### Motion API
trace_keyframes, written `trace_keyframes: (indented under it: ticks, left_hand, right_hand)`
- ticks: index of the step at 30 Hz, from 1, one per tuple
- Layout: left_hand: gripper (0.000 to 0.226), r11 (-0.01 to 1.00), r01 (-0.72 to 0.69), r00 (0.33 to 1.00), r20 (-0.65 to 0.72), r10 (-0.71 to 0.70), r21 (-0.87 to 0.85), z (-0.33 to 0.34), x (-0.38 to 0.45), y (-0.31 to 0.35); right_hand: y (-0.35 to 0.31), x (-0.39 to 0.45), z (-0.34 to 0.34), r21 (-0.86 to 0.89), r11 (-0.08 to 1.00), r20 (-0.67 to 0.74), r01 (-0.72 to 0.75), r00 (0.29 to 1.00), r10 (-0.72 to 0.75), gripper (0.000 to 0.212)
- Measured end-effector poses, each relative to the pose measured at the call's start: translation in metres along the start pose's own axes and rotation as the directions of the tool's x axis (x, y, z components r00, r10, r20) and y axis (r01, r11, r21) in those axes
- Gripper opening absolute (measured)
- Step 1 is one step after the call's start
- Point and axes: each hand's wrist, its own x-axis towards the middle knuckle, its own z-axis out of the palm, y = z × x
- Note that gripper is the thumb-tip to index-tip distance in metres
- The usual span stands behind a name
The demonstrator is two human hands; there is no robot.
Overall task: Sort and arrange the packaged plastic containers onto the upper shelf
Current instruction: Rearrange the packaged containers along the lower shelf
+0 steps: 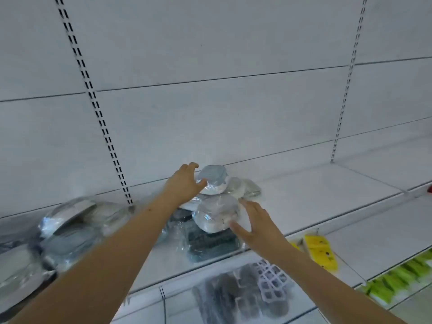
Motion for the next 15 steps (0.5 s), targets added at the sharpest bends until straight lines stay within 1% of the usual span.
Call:
trace_keyframes:
  ticks: [1,3,6,7,9,11,13,15]
  left_hand:
    - [0.061,0.999,0.012,1.000,0.005,-0.011,-0.034,0.007,0.009,-0.003]
    - [0.062,0.996,0.035,0.999,0.035,-0.032,-0.082,0.018,0.023,-0.006]
    - [0.068,0.988,0.094,0.989,0.121,-0.079,-0.125,0.037,0.041,-0.005]
    - [0.073,0.981,0.126,0.983,0.151,-0.104,-0.146,0.043,0.049,-0.008]
    - [0.093,0.974,0.188,0.966,0.202,-0.160,-0.125,0.052,0.058,-0.009]
    - [0.110,0.969,0.231,0.952,0.224,-0.207,-0.087,0.059,0.065,-0.009]
    - [0.110,0.957,0.269,0.943,0.230,-0.239,-0.108,0.062,0.071,-0.006]
    - [0.104,0.918,0.313,0.933,0.260,-0.249,-0.244,0.061,0.076,-0.006]
  right_hand:
    - [0.002,0.012,0.004,0.078,0.996,-0.024,-0.053,0.998,0.055,0.073]
    - [0.003,0.036,0.006,0.164,0.973,-0.023,-0.164,0.985,0.170,0.077]
    - [0.003,0.062,0.009,0.202,0.930,0.023,-0.306,0.951,0.308,0.078]
    - [0.005,0.068,0.011,0.228,0.914,0.036,-0.336,0.941,0.337,0.078]
    - [0.007,0.076,0.016,0.332,0.850,0.074,-0.409,0.910,0.409,0.079]
    - [0.010,0.081,0.022,0.478,0.742,0.130,-0.470,0.873,0.469,0.080]
    - [0.014,0.085,0.028,0.540,0.675,0.157,-0.503,0.848,0.506,0.080]
    - [0.017,0.088,0.029,0.549,0.665,0.153,-0.506,0.843,0.515,0.075]
